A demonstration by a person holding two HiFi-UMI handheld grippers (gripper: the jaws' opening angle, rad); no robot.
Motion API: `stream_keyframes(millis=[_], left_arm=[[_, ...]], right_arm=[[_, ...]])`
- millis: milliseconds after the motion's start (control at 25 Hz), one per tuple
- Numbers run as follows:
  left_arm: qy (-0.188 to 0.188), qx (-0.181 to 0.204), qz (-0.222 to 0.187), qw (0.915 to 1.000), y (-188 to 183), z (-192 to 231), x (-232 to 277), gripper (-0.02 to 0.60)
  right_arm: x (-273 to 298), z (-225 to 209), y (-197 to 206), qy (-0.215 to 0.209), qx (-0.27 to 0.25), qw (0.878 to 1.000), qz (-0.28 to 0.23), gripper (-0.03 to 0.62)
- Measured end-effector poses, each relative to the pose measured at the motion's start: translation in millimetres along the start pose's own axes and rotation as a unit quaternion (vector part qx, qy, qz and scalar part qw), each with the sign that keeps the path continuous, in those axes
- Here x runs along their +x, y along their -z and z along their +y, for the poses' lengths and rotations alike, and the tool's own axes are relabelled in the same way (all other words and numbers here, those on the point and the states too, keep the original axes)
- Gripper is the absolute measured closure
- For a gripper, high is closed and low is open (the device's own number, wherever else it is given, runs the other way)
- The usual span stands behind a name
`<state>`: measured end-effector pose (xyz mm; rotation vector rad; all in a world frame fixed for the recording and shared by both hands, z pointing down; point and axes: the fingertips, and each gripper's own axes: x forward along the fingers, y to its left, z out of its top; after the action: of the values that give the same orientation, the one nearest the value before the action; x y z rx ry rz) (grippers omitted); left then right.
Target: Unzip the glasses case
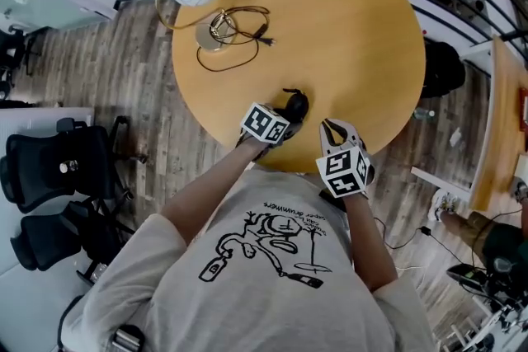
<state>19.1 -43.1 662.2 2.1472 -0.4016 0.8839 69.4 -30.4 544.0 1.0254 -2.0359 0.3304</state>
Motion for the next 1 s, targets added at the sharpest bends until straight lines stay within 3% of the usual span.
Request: stream_keyframes(millis=[280, 600, 1000], left_arm=[[-0.071, 0.032, 0.050, 0.9957, 6.6, 32.6, 35.5, 0.348], [-0.104, 0.057, 0.038, 0.9923, -7.9, 44.0, 35.9, 0.328], [-0.124, 0.061, -0.023, 0.9902, -26.4, 42.8, -0.8, 0.316]], right_arm=[[-1.7, 20.6, 2.2, -0.027, 0.057, 0.998, -0.010, 0.569], [-4.0, 19.8, 10.2, -0.027, 0.073, 0.997, -0.013, 0.569], [-7.0, 8.3, 5.0, -0.026, 0.088, 0.995, -0.031, 0.569]])
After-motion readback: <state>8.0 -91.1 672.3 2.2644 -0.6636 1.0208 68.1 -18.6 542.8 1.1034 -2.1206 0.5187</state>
